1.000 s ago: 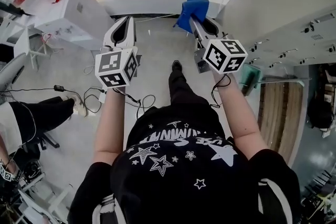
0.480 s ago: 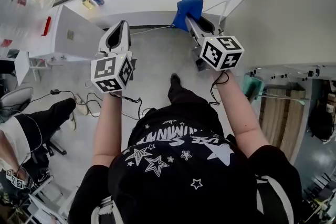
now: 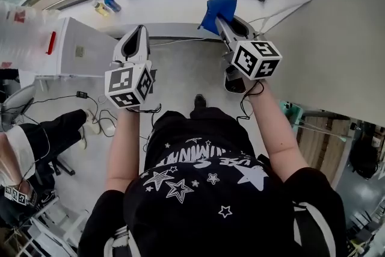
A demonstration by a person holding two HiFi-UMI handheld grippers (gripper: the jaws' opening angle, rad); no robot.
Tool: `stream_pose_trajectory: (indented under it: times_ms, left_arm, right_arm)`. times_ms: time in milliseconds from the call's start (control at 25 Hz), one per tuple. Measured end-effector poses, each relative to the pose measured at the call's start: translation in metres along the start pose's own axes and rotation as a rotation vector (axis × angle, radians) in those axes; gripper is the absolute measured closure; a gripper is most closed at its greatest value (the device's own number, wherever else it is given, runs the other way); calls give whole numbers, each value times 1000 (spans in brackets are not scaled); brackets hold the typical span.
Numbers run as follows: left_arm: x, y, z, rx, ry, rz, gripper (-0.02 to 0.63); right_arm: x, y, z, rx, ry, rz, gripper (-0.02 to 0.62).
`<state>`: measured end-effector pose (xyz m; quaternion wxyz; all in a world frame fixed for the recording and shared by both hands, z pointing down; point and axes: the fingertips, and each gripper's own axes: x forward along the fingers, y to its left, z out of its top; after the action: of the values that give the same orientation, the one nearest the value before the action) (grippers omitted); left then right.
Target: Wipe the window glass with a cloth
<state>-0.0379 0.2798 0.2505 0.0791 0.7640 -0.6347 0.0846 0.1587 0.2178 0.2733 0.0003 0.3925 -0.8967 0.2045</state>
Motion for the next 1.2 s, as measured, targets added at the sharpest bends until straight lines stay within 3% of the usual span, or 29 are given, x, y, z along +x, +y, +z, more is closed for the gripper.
stream_pose_trajectory:
  times_ms: [280,720,1200]
  left_arm:
    - [17,10,2,-15,5,5,598]
    - [71,8,18,-27,-42,-95,598]
    - [151,69,33,-85,-96,-200,598]
  right_arm:
    - [22,1,-3,-4,30,21,522]
    - [49,-3,19,-32,1,-4,522]
    - [146,-28,25,-41,54,-63,522]
